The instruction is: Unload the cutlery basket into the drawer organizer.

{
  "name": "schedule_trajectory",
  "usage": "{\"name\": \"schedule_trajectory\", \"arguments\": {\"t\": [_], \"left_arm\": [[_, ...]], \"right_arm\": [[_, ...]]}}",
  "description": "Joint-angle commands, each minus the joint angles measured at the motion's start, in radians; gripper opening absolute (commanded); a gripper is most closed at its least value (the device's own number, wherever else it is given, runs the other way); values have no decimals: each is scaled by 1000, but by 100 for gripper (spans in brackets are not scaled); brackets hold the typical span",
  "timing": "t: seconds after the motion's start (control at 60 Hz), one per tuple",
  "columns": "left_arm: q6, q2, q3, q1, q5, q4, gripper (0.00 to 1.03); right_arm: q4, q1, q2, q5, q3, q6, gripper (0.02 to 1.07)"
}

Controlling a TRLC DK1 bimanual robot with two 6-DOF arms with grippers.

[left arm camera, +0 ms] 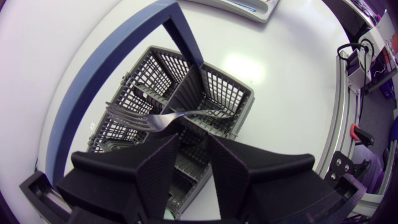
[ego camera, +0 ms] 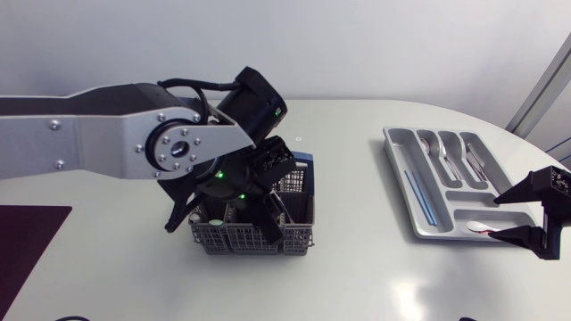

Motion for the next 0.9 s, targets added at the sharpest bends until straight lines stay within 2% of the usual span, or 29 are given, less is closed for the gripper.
{"name": "schedule_trajectory", "arguments": {"t": [0.0, 0.883], "left_arm": [[-20, 21, 37, 2, -5, -24, 34], [-22, 54, 40, 2, 58, -71, 34]], "right_arm": [[-22, 8, -23, -11, -24, 5, 102], [-14, 18, -41, -6, -70, -13, 102]]}}
